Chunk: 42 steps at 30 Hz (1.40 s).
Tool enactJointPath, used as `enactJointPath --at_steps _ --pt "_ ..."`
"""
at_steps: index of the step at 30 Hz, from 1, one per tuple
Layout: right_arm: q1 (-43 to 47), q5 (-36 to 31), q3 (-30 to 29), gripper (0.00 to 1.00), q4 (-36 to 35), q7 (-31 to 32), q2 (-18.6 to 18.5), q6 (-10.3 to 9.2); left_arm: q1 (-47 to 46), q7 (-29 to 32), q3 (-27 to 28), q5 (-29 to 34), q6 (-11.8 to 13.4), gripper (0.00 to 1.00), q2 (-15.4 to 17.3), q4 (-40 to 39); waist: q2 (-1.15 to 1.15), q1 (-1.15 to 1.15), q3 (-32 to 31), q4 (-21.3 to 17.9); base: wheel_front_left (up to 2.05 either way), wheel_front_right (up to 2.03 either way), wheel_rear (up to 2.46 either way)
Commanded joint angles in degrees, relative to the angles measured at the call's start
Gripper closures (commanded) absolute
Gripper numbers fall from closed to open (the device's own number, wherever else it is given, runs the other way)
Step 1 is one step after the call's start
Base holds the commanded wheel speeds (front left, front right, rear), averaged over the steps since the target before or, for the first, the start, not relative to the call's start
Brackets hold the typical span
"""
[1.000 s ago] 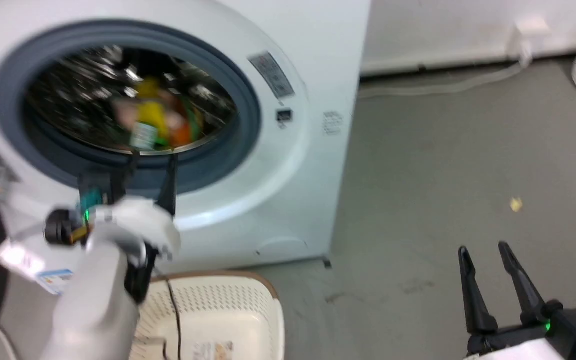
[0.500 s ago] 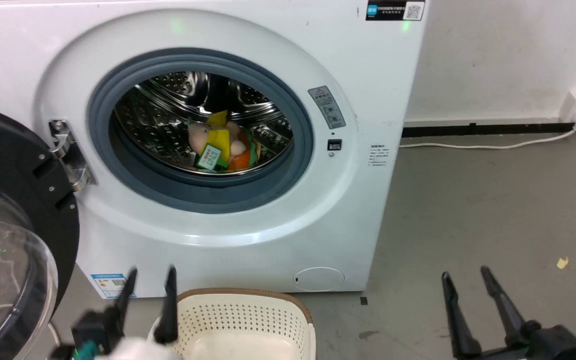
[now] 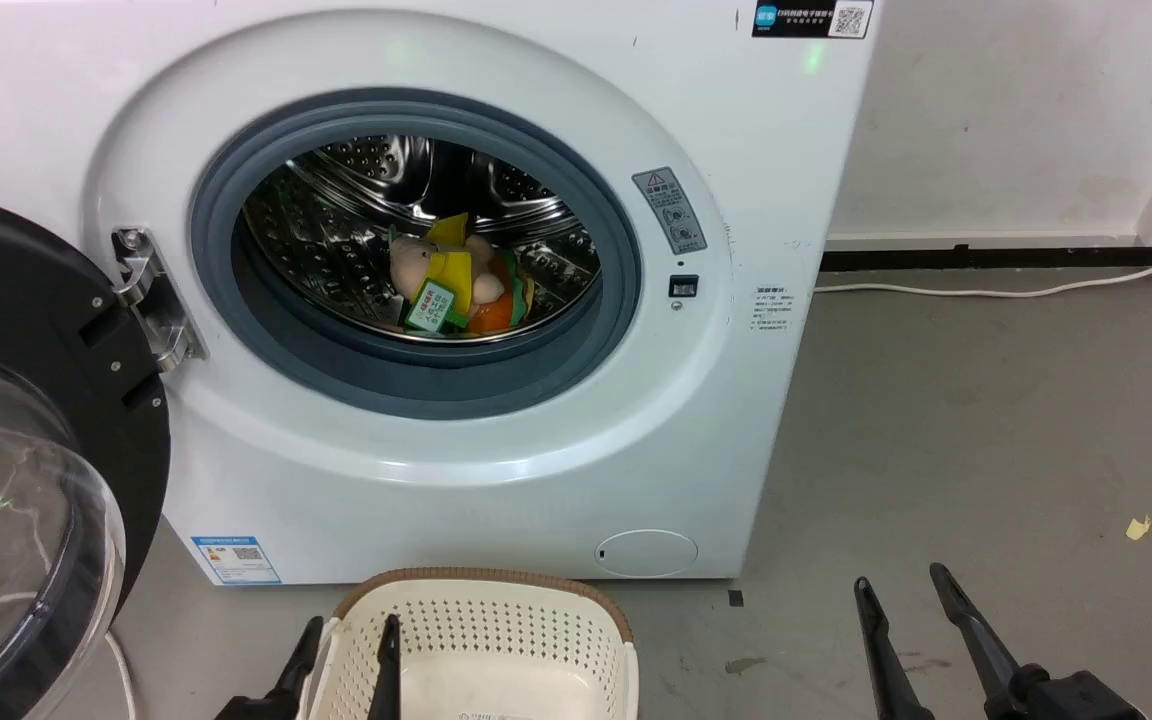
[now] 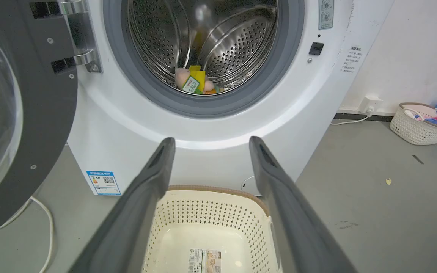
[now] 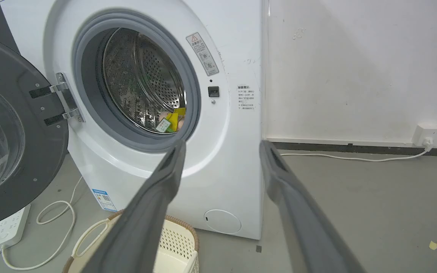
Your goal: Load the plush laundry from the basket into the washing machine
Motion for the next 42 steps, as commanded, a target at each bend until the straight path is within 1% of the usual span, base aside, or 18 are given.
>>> enactJointPath --at_steps 1,6,7,42 --pt "1.1 0.3 0.1 0.0 -0.2 -0.3 -0.1 0.3 0.9 -0.3 0.4 0.6 0.2 0.0 -0.4 -0.7 0.0 0.0 0.2 0.1 0.0 0.0 0.0" --pt "1.0 0.4 0.1 0.0 -0.3 -0.3 -0.1 0.3 1.0 -0.3 0.5 1.5 0.0 0.0 -0.9 -0.8 0.0 0.0 0.1 0.2 0.0 0.0 0.0" --pt "0.1 0.0 0.1 1.0 -0.1 0.0 0.0 0.0 0.2 0.0 0.4 1.5 0.0 1.0 -0.9 -0.6 0.0 0.0 0.1 0.2 0.0 0.0 0.0" --pt "-2.2 -1.8 -1.3 1.0 0.1 3.6 0.0 0.0 -1.7 3.6 2.8 4.9 -1.0 1.0 -2.1 -2.5 0.0 0.0 0.7 1.5 0.0 0.0 0.0"
